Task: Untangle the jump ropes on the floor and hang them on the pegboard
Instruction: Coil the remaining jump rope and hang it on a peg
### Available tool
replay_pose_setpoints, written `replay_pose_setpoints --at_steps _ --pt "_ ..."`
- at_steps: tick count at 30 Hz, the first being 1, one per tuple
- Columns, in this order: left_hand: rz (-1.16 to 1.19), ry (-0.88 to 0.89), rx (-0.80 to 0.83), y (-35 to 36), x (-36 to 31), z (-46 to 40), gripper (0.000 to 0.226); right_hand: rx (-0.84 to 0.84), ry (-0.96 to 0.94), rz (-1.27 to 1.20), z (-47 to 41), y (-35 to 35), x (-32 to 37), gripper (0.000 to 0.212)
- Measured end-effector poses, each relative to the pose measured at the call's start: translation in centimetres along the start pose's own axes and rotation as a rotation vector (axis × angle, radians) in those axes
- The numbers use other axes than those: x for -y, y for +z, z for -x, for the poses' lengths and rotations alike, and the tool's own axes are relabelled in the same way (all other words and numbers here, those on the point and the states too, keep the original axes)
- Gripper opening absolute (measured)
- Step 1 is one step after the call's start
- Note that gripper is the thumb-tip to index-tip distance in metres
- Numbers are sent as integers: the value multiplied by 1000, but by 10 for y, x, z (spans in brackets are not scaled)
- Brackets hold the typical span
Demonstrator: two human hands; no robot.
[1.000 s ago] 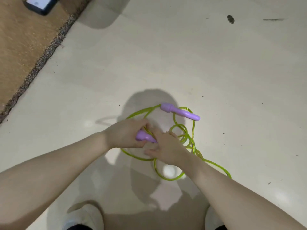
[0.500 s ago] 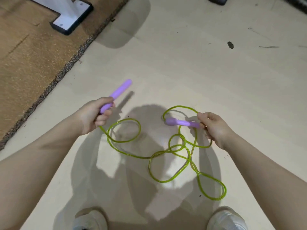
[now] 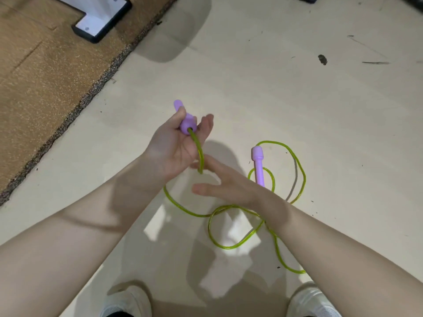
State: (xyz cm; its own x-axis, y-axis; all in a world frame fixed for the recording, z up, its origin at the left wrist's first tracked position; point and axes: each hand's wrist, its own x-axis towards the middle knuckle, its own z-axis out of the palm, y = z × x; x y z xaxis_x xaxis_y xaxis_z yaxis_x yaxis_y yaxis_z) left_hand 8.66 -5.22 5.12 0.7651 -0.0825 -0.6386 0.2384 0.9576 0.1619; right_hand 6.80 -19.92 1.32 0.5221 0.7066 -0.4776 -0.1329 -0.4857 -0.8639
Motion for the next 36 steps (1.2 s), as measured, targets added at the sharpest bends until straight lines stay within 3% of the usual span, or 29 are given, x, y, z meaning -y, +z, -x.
replay_pose_setpoints --at_steps 3,7,9,11,13,14,16,17,18,19,20,21,23,26,28,31,33,36 --pt "144 24 87 8 -14 2 15 -56 40 207 -4 -4 1 6" --pt "111 269 -231 -12 -38 -3 26 -318 279 275 11 -48 -32 32" --pt "-44 312 -423 -45 -46 -8 27 -482 320 196 27 -71 -48 38" --pt "-217 296 -564 -77 -47 -11 31 -619 323 56 39 -86 -54 39" --pt "-392 145 -623 -98 -42 -10 36 -715 309 -149 45 -92 -52 42" --pt "-589 7 -628 -101 -37 -7 37 -720 296 -241 46 -92 -48 42" --pt "-1226 -287 -608 -101 -26 1 42 -618 259 -333 46 -89 -33 41" --pt "-1537 -351 -594 -97 -20 2 45 -535 238 -358 45 -87 -26 41" --pt "-1829 -295 -580 -91 -14 2 48 -439 218 -381 44 -85 -19 39" --pt "-2036 -110 -521 -84 -9 0 49 -335 195 -394 45 -85 -12 36" --pt "-2087 101 -371 -74 -1 -3 48 -237 170 -388 46 -84 -4 29" --pt "-1949 212 -185 -60 7 0 45 -153 142 -353 46 -83 4 20" --pt "-1477 83 133 -30 29 8 39 -79 83 -224 46 -81 16 16" --pt "-1286 -24 321 -6 52 19 21 -233 -34 -134 42 -76 31 23" --pt "-1270 51 225 -3 55 19 17 -387 -94 -93 36 -77 26 20" --pt "-1178 146 28 -21 38 10 27 -539 55 207 27 -82 -21 39" --pt "-1102 188 -92 -36 22 4 26 -490 222 462 29 -76 -67 35" --pt "-963 282 -262 -60 4 -2 25 -265 492 755 48 -58 -121 46"
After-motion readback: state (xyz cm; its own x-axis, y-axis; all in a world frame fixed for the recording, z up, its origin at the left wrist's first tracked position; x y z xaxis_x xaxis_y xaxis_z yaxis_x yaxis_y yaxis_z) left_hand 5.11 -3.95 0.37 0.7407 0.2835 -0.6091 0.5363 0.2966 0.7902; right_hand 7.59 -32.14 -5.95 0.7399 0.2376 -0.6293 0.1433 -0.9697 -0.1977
